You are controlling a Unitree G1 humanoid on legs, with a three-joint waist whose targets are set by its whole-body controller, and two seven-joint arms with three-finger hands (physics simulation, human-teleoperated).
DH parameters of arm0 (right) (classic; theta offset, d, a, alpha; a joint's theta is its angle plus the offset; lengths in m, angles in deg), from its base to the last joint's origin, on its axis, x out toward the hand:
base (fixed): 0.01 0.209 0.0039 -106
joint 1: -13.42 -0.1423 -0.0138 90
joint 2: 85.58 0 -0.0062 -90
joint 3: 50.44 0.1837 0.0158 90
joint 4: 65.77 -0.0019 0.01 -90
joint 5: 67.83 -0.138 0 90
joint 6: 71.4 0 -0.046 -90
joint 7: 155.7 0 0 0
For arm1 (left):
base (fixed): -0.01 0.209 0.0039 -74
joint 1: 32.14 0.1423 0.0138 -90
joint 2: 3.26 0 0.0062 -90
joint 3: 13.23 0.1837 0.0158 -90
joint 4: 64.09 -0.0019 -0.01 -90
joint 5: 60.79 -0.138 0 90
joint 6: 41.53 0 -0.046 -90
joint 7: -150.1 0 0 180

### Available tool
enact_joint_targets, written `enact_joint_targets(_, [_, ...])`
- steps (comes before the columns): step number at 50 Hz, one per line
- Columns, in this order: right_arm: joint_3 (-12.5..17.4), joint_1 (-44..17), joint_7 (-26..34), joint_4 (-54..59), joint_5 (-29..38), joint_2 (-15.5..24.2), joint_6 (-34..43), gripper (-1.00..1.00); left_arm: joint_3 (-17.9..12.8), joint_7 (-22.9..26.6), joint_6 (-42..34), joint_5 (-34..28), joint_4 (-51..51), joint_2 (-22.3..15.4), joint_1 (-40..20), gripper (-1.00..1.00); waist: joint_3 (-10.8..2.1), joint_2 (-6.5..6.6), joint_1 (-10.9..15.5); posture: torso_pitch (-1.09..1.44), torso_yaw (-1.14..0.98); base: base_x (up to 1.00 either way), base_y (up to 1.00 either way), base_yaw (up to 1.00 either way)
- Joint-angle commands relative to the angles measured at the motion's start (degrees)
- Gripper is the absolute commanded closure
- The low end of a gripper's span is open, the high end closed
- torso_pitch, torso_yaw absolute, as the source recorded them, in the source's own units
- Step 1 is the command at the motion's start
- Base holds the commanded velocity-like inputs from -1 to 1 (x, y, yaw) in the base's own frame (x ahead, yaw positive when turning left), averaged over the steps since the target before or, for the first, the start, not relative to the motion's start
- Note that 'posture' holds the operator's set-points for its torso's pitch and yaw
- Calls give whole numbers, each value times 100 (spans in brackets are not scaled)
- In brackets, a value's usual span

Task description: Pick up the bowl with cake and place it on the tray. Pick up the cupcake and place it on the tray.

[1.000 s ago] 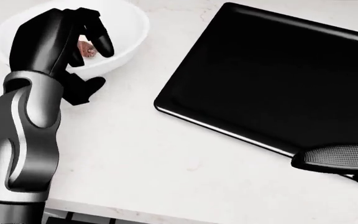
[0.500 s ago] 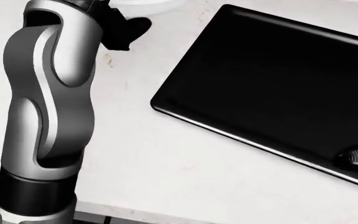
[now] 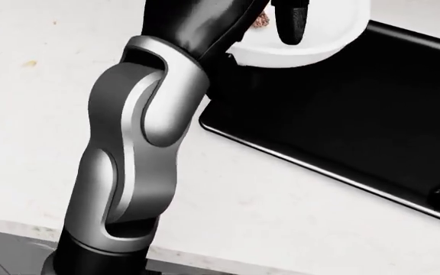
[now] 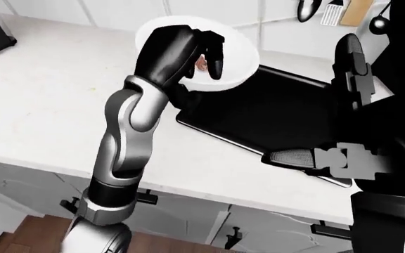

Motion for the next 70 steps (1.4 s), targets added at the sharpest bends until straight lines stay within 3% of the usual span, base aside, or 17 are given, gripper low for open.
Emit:
enact_joint_targets(1, [158,-31,59,-37,70,61,-146,-100,-23,-317,231,3,302,65,-250,100,-162,-29,-2,0,0,0,0,0])
enact_joint_targets(15, [225,5,213,-37,149,-93,-80,-100,288,-687,692,-136,49,606,-3,100,-184,-56,10,0,0,0,0,0])
enact_joint_targets(23, [305,223,346,-37,219,-166,-199,-100,437,-1392,1007,-405,-428,921,217,100,-198,-60,3,0,0,0,0,0])
enact_joint_targets(36, [407,395,461,-37,241,-220,-292,-100,493,-2147,1345,-801,-1368,1030,274,100,-228,-42,-23,0,0,0,0,0])
enact_joint_targets(53, [436,364,605,-37,366,-428,-191,-100,617,-2140,1480,-897,-1354,1304,485,100,-226,-33,-44,0,0,0,0,0])
enact_joint_targets(54, [450,364,599,-37,353,-419,-192,-100,626,-2174,1494,-896,-1390,1312,500,83,-226,-34,-44,0,0,0,0,0])
enact_joint_targets(59, [453,394,594,-37,346,-416,-221,-100,719,-2106,1481,-898,-1291,1428,656,60,-224,-31,-50,0,0,0,0,0])
enact_joint_targets(70, [500,424,597,-37,309,-421,-245,-100,716,-2390,1595,-934,-1732,1450,625,49,-232,-43,-52,0,0,0,0,0])
